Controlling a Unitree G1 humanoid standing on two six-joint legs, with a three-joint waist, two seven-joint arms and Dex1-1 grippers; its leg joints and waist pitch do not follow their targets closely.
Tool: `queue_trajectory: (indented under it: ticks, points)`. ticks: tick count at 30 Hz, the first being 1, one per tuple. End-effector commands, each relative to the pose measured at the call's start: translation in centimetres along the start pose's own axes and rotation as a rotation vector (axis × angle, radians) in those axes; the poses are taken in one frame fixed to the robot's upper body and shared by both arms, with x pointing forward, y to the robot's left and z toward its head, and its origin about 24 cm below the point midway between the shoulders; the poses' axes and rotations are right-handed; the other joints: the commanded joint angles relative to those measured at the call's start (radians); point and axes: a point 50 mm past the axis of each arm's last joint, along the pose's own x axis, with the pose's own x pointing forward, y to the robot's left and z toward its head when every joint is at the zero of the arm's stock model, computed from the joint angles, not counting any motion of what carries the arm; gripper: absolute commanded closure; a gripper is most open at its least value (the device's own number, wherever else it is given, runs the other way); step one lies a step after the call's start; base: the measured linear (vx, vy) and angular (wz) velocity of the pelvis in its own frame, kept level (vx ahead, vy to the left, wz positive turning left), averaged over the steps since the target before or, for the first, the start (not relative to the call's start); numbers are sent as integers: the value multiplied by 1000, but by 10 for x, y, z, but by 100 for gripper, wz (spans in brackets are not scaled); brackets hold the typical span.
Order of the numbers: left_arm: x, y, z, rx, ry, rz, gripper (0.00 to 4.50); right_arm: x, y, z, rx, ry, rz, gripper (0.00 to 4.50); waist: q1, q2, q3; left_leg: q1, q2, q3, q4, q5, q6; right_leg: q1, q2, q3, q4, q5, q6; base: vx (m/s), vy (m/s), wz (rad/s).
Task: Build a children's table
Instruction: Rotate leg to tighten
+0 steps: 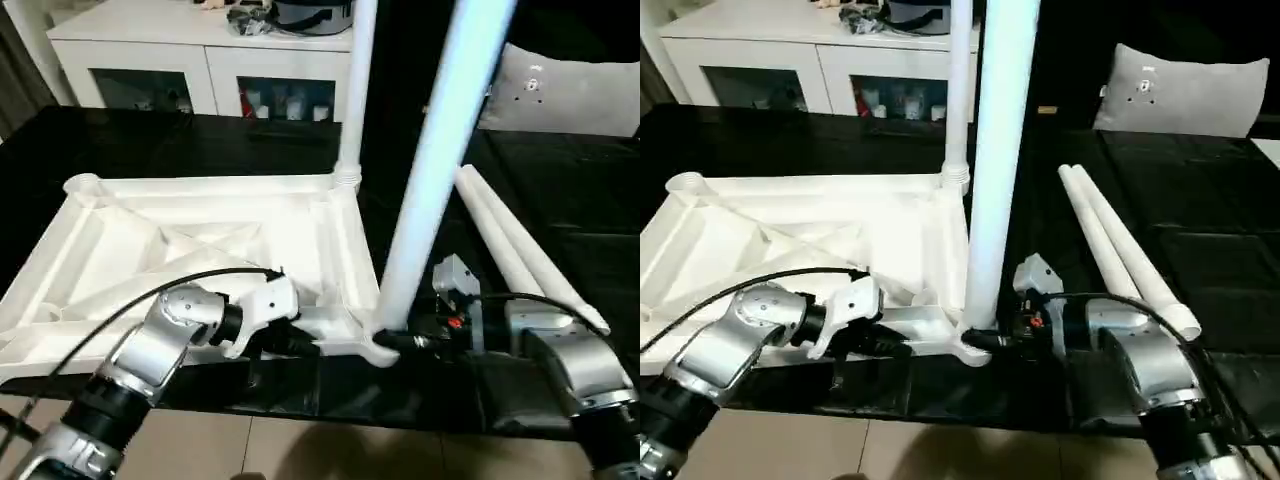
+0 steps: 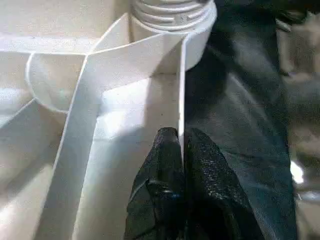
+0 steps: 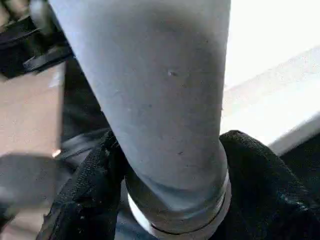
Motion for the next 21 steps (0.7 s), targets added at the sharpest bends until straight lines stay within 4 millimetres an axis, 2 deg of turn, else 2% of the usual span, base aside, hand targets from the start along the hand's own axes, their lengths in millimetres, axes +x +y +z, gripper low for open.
queue_trajectory:
  ticks: [1, 2, 3, 5, 6, 7, 10, 11, 12, 13, 14, 15, 16, 17, 19, 20, 21]
  points:
    - [21, -4, 18, -28, -84, 26, 450, 23, -1, -2, 54, -14, -108, 182, -8, -11, -44, 3, 47, -9, -74, -230, 29, 41, -86, 47, -93, -446, -129, 0, 0, 0]
    - [24, -3, 23, -46, -109, 51, 450, 28, -4, -1, 70, -25, -161, 182, -17, -10, -41, 4, 45, -11, -76, -247, 12, 38, -87, 46, -96, -490, -119, 0, 0, 0]
    - [27, -2, 27, -62, -132, 79, 450, 32, -6, 0, 83, -34, -206, 182, -26, -11, -43, 2, 43, -17, -77, -258, 1, 43, -91, 41, -100, -526, -101, 0, 0, 0]
    - [33, 0, 36, -95, -167, 126, 450, 40, -10, 1, 127, -46, -289, 182, -40, -11, -43, 4, 43, -17, -77, -265, -2, 37, -87, 42, -102, -522, -96, 0, 0, 0]
    - [40, 5, 46, -130, -200, 202, 450, 46, -17, 0, 165, -20, -420, 182, -49, -12, -42, 4, 41, -17, -76, -273, 0, 36, -85, 42, -104, -522, -98, 0, 0, 0]
    - [42, 6, 48, -142, -205, 232, 450, 47, -20, -1, 173, -11, -462, 182, -52, -13, -43, 5, 37, -15, -73, -271, 6, 34, -85, 42, -106, -532, -93, 0, 0, 0]
    - [45, 9, 53, -165, -213, 282, 450, 50, -24, -1, 220, -19, -531, 182, -52, -11, -46, 1, 37, -14, -72, -239, 16, 36, -85, 45, -105, -505, -87, 0, 0, 0]
    - [47, 11, 54, -172, -214, 300, 450, 51, -25, -1, 230, -29, -553, 182, -48, 0, -49, 2, 38, -14, -72, -226, 18, 35, -85, 47, -102, -470, -92, 0, 0, 0]
    - [50, 12, 55, -174, -209, 319, 450, 53, -26, 1, 218, -47, -558, 182, -48, -7, -53, -3, 40, -13, -71, -200, 22, 39, -83, 49, -95, -402, -104, 0, 0, 0]
    - [51, 12, 55, -172, -204, 326, 450, 54, -25, 2, 209, -56, -557, 182, -46, -7, -55, -5, 40, -13, -70, -184, 25, 42, -83, 49, -90, -364, -113, 0, 0, 0]
    - [52, 11, 55, -161, -199, 321, 450, 55, -24, 3, 195, -61, -551, 148, -42, -7, -60, -6, 40, -10, -65, -144, 34, 43, -82, 51, -81, -278, -132, 0, 0, 0]
    - [51, 10, 54, -147, -187, 320, 450, 55, -23, 4, 193, -73, -543, 113, -43, -6, -60, -11, 39, -9, -65, -114, 44, 47, -79, 50, -73, -210, -153, 0, 0, 0]
    - [51, 10, 53, -139, -179, 319, 450, 56, -22, 4, 195, -81, -539, 113, -42, -2, -59, -13, 38, -9, -64, -111, 48, 48, -79, 49, -73, -201, -157, 0, 0, 0]
    - [50, 9, 52, -133, -173, 318, 450, 56, -21, 5, 195, -89, -535, 111, -42, -5, -59, -12, 38, -7, -63, -110, 55, 49, -81, 48, -75, -204, -160, 0, 0, 0]
    - [47, 10, 50, -123, -166, 327, 450, 55, -20, 7, 180, -94, -532, 100, -40, 0, -59, -12, 40, -8, -64, -106, 58, 49, -81, 49, -76, -210, -161, 0, 0, 0]
    - [45, 10, 49, -119, -165, 327, 450, 53, -20, 7, 171, -94, -522, 73, -38, -2, -58, -11, 40, -8, -65, -114, 56, 48, -81, 48, -78, -223, -157, 0, 0, 0]
    - [45, 10, 49, -118, -165, 327, 450, 52, -20, 7, 164, -94, -518, 65, -38, -1, -57, -10, 41, -8, -66, -121, 52, 49, -81, 48, -78, -235, -155, 0, 0, 0]
